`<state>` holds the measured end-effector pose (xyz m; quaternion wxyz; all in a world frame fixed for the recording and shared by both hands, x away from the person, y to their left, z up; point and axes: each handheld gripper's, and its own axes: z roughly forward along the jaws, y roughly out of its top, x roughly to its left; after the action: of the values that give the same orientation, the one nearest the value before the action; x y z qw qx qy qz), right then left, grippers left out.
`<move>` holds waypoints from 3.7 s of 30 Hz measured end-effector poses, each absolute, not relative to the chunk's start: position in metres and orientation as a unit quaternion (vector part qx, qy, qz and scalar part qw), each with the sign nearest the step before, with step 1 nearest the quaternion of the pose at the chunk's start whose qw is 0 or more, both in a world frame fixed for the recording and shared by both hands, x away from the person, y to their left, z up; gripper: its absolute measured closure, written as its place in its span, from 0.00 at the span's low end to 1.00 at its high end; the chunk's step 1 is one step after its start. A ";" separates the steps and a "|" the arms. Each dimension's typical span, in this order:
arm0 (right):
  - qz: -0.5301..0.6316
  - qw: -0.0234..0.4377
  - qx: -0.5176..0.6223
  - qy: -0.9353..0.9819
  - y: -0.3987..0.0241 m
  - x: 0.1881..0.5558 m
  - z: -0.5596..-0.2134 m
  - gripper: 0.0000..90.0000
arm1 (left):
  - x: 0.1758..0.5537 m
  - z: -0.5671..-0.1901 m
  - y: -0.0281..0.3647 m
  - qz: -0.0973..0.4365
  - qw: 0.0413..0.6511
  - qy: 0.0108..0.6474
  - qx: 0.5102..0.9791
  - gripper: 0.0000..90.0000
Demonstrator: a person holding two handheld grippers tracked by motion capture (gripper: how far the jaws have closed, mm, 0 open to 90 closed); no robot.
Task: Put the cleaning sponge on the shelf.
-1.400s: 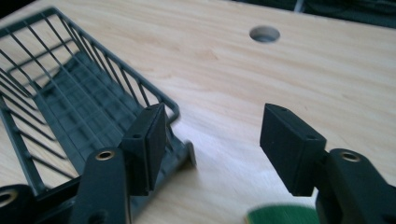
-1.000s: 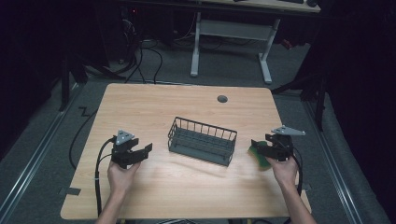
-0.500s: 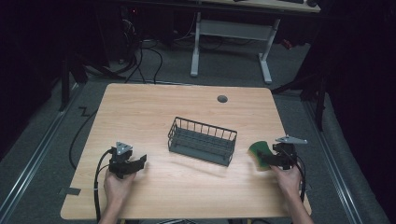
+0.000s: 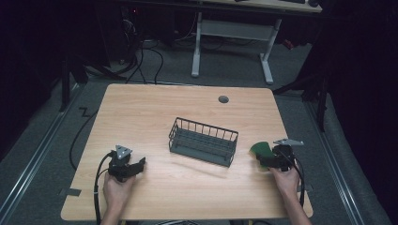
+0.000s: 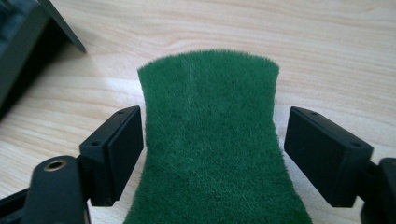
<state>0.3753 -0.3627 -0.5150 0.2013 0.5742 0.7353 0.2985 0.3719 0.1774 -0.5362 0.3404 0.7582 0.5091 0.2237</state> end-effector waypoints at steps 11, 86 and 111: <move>0.290 0.209 0.563 0.745 -0.359 0.372 -0.516 0.33 | 0.372 -0.536 0.178 0.219 0.345 0.510 0.757 0.35; 0.365 0.181 0.378 0.832 -0.220 0.427 -0.421 0.33 | 0.372 -0.536 0.178 0.220 0.342 0.509 0.759 0.35; 0.345 0.188 0.360 0.846 -0.207 0.421 -0.430 0.32 | 0.372 -0.536 0.178 0.221 0.343 0.509 0.758 0.35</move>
<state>0.4210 -0.2069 -0.4297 0.1879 0.3596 0.8462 0.3454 0.3720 0.1777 -0.5363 0.3426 0.7582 0.5089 0.2209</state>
